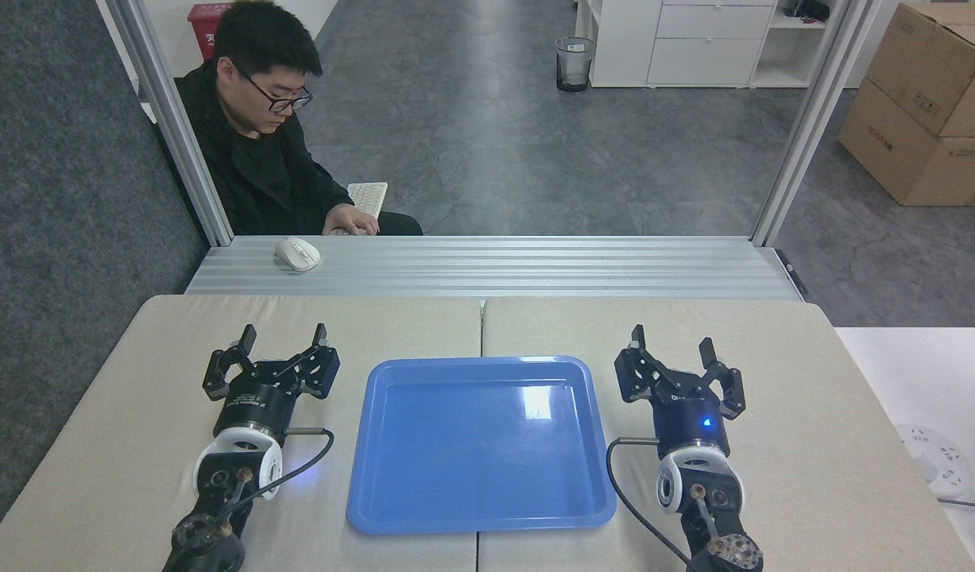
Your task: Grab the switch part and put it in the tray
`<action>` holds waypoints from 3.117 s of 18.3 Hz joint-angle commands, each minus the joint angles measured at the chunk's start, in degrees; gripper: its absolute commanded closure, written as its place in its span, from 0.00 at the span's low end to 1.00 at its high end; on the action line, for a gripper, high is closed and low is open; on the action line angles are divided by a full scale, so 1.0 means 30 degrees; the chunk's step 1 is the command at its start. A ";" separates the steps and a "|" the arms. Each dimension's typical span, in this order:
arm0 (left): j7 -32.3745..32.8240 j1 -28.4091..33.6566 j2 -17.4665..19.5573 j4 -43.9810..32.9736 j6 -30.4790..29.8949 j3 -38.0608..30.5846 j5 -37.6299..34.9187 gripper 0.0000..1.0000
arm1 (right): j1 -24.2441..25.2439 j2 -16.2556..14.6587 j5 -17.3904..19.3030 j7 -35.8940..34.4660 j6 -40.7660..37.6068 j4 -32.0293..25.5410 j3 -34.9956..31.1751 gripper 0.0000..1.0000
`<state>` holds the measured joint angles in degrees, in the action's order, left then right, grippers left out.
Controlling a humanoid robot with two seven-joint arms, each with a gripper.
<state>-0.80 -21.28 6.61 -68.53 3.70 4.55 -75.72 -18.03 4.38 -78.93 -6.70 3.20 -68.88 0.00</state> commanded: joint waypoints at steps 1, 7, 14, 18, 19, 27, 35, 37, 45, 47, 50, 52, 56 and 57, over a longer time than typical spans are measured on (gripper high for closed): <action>-0.0026 0.0034 0.0023 0.0022 -0.0003 -0.0050 0.0044 0.01 | -0.0026 0.0005 0.0000 0.0007 0.0017 -0.0010 0.0644 0.00; -0.0085 0.0034 0.0111 0.0898 0.0026 -0.0138 0.0073 0.01 | 0.0003 0.0005 0.0000 0.0007 -0.0012 0.0019 0.0644 0.00; -0.1169 0.1234 0.0403 0.2249 -0.0091 -0.0871 -0.0015 0.01 | 0.0003 -0.0024 0.0000 -0.0022 -0.0012 0.0019 0.0644 0.00; -0.1315 0.1470 0.0521 0.2249 -0.0091 -0.0900 0.0014 0.01 | -0.0026 -0.0024 0.0000 -0.0022 0.0017 0.0019 0.0644 0.00; -0.1344 0.1470 0.0492 0.2278 -0.0091 -0.0900 -0.0014 0.01 | 0.0002 -0.0024 0.0000 -0.0022 -0.0012 -0.0010 0.0644 0.00; -0.2252 0.2142 0.0492 0.3830 -0.0062 -0.0841 -0.0220 0.01 | 0.0002 -0.0024 0.0000 -0.0022 -0.0012 0.0019 0.0644 0.00; -0.2282 0.2261 0.0522 0.4914 -0.0120 -0.0695 -0.0249 0.01 | -0.0026 -0.0024 0.0000 -0.0022 0.0017 -0.0010 0.0644 0.00; -0.2340 0.2261 0.0522 0.5294 -0.0179 -0.0637 -0.0278 0.01 | -0.0027 -0.0024 0.0000 -0.0022 0.0017 0.0019 0.0644 0.00; -0.2662 0.2349 0.0551 0.6321 -0.0237 0.0067 -0.0803 0.48 | 0.0003 -0.0024 0.0029 -0.0022 -0.0012 -0.0010 0.0644 0.00; -0.2692 0.2349 0.0667 0.6438 -0.0238 0.0387 -0.1039 1.00 | 0.0003 -0.0024 0.0029 -0.0022 0.0017 -0.0010 0.0644 0.00; -0.2721 0.2203 0.0814 0.6351 -0.0063 0.0389 -0.1011 1.00 | 0.0003 -0.0024 0.0000 -0.0022 -0.0012 -0.0010 0.0644 0.00; -0.2722 0.2027 0.0902 0.5944 0.0055 0.0331 -0.0923 1.00 | 0.0003 -0.0024 0.0029 -0.0022 -0.0012 -0.0010 0.0644 0.00; -0.2634 0.1909 0.0961 0.1330 -0.0119 0.0272 -0.0923 1.00 | 0.0003 -0.0024 0.0029 -0.0022 0.0017 -0.0010 0.0644 0.00; -0.2634 0.1938 0.0903 -0.0777 -0.0382 0.0330 -0.0923 1.00 | 0.0003 -0.0024 0.0000 -0.0022 0.0017 0.0019 0.0644 0.00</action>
<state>-8.06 -15.04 8.88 -54.47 4.16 4.62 -78.37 -18.03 4.28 -78.89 -6.75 3.17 -68.87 0.00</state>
